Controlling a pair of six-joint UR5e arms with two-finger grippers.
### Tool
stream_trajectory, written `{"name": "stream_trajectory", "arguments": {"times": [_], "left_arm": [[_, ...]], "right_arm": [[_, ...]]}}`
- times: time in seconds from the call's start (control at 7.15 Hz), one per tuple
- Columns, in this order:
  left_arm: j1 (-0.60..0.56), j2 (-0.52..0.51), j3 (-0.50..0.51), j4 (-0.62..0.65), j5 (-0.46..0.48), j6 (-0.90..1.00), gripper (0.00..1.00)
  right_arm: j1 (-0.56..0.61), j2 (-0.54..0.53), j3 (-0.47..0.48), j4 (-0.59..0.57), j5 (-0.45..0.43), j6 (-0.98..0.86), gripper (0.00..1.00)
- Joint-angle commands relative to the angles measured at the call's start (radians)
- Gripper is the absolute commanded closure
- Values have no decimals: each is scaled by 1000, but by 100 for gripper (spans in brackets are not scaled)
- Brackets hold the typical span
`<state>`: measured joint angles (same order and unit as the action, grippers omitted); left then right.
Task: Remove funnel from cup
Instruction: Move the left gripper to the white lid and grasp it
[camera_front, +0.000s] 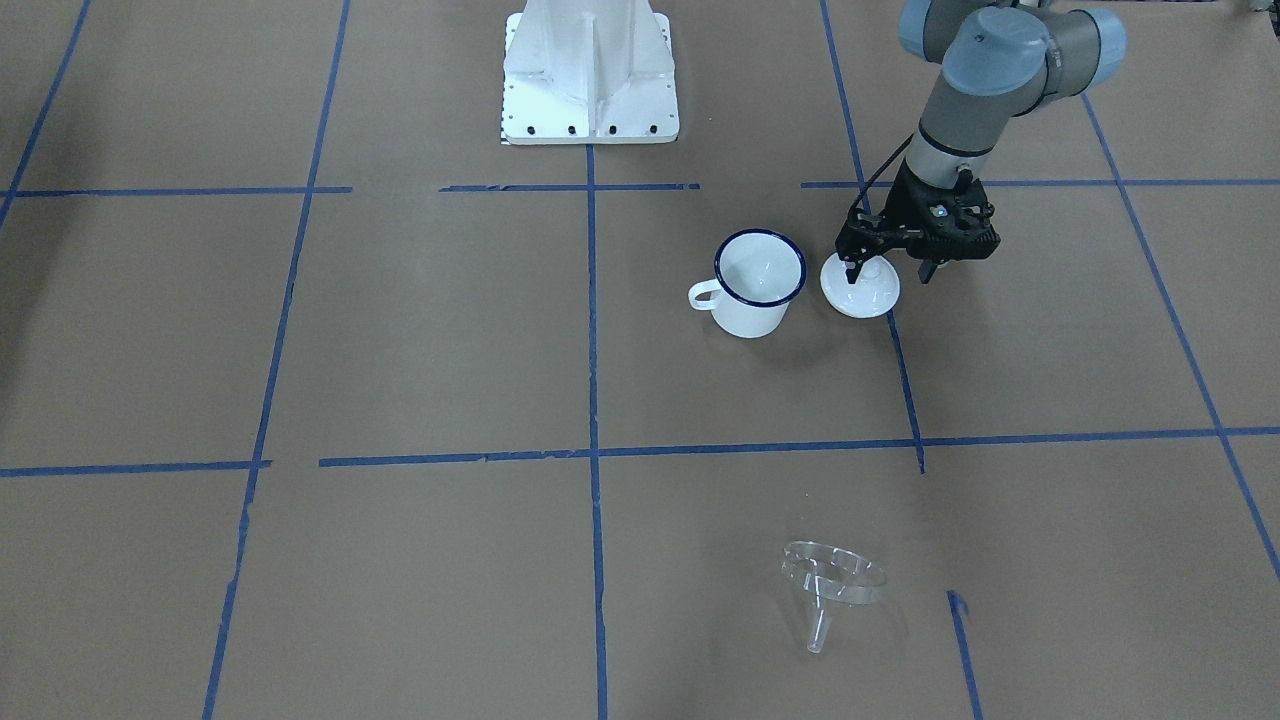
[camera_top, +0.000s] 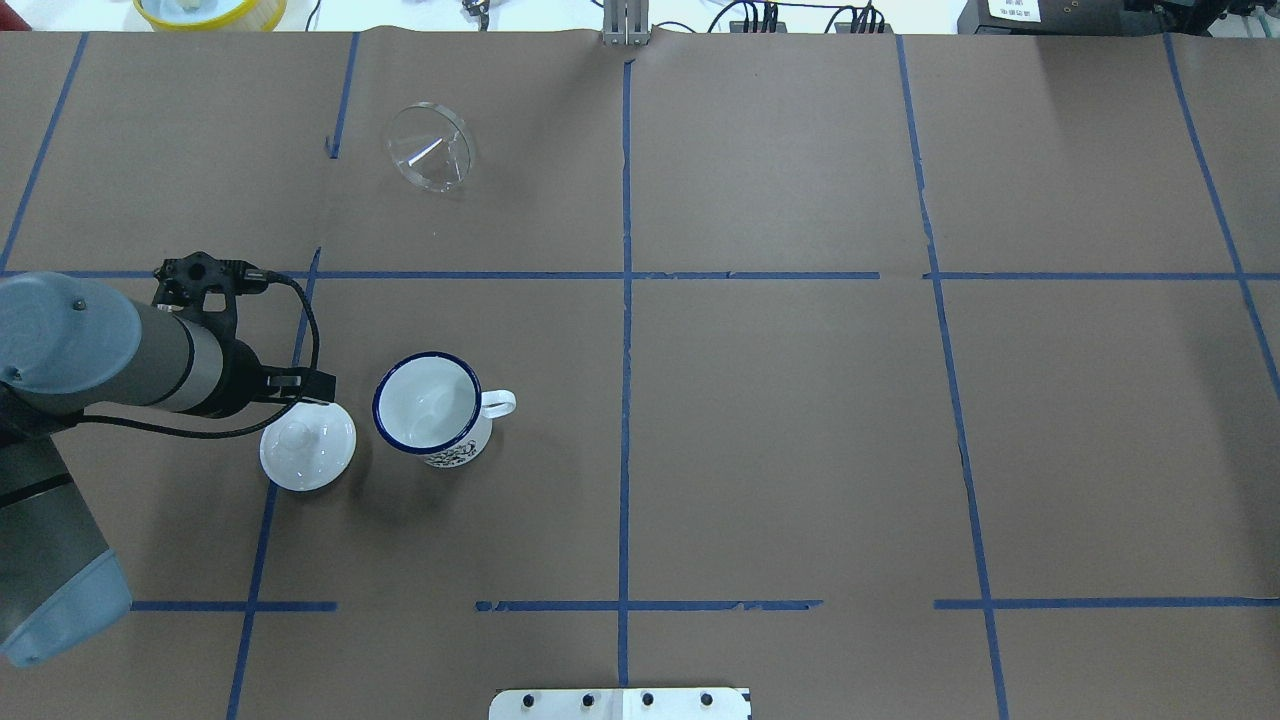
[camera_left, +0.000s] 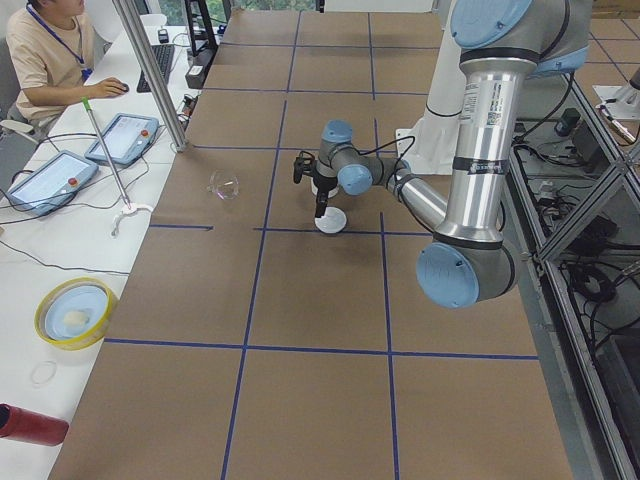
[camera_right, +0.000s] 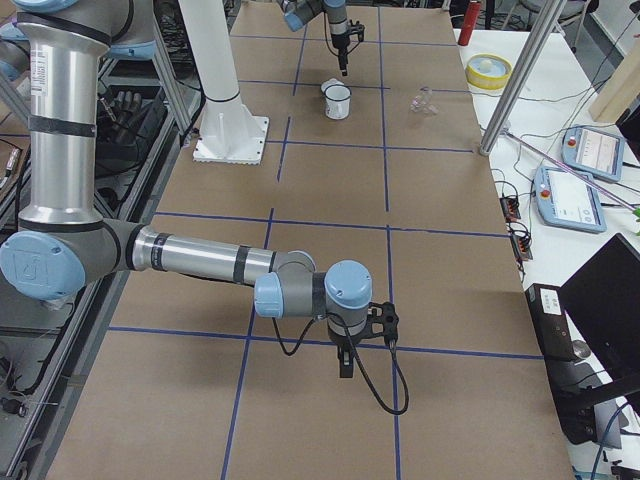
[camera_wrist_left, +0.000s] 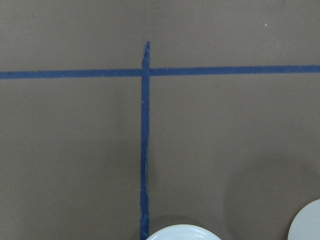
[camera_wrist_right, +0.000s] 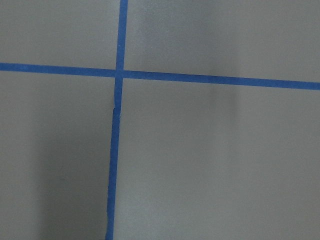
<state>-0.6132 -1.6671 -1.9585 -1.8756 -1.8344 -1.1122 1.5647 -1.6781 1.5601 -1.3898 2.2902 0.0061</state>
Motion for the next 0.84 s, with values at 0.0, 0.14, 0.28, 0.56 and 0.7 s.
{"name": "stream_trajectory", "arguments": {"times": [0.0,0.14,0.28,0.56,0.7], "left_arm": [[24,20,9,-13,1,3,0],[29,21,9,-22,0,2,1],[32,21,9,-29,-2,-1,2],[41,21,12,-30,-2,-6,12],[44,18,23,-30,-2,-8,19]], "right_arm": [[0,0,0,0,0,0,0],[0,0,0,0,0,0,0],[0,0,0,0,0,0,0],[0,0,0,0,0,0,0],[0,0,0,0,0,0,0]]}}
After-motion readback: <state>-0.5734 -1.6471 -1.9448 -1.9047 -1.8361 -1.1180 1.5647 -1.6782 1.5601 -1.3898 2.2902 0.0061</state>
